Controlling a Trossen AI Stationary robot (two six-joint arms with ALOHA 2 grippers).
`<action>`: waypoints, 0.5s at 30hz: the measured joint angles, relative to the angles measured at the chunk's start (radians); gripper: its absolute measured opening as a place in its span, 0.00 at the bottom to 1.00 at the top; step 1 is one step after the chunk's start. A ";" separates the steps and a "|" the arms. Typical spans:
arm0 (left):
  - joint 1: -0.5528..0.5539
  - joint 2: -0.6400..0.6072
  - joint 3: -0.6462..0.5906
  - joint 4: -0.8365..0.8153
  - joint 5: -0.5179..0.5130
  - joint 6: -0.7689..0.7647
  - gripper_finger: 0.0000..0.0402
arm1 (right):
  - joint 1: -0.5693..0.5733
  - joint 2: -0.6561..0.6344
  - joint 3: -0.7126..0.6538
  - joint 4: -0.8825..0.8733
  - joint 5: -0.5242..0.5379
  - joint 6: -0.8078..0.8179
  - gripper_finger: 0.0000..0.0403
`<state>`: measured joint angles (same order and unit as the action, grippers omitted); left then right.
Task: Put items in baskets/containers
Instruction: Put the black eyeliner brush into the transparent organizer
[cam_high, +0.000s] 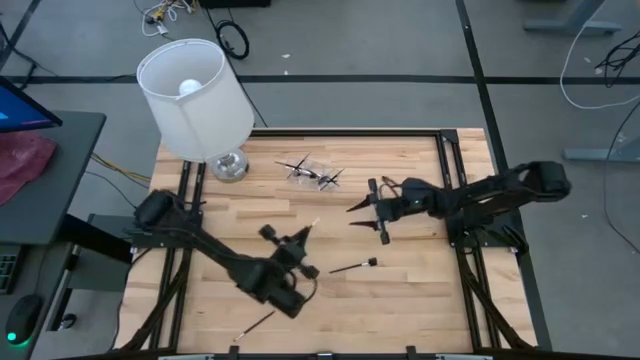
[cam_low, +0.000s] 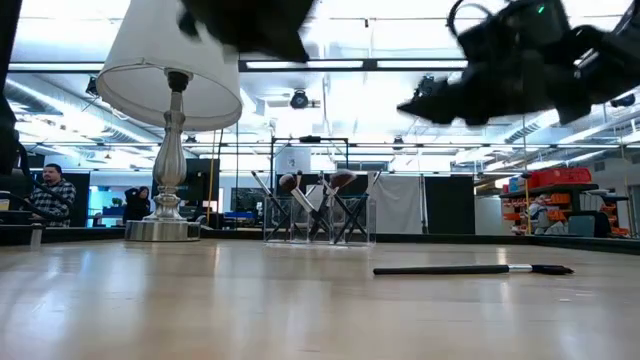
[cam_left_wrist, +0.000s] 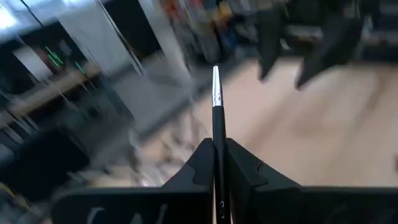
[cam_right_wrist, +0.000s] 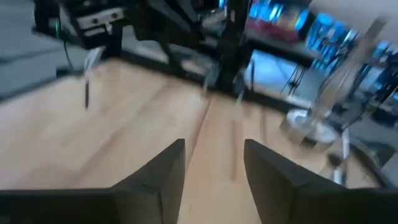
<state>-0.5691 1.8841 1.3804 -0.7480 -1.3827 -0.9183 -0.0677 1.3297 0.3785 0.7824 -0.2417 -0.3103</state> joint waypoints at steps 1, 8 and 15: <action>-0.014 -0.019 0.000 -0.021 -0.054 -0.001 0.04 | 0.000 -0.029 0.000 0.002 -0.001 0.014 0.42; 0.034 -0.023 0.001 0.041 -0.103 -0.014 0.04 | -0.001 -0.058 0.001 0.326 -0.070 0.215 0.42; 0.062 -0.007 0.000 0.123 -0.066 0.052 0.04 | 0.003 0.057 0.001 0.395 -0.095 0.410 0.42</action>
<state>-0.5074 1.8767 1.3804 -0.6250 -1.4487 -0.8667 -0.0645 1.3871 0.3794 1.1774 -0.3362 0.0993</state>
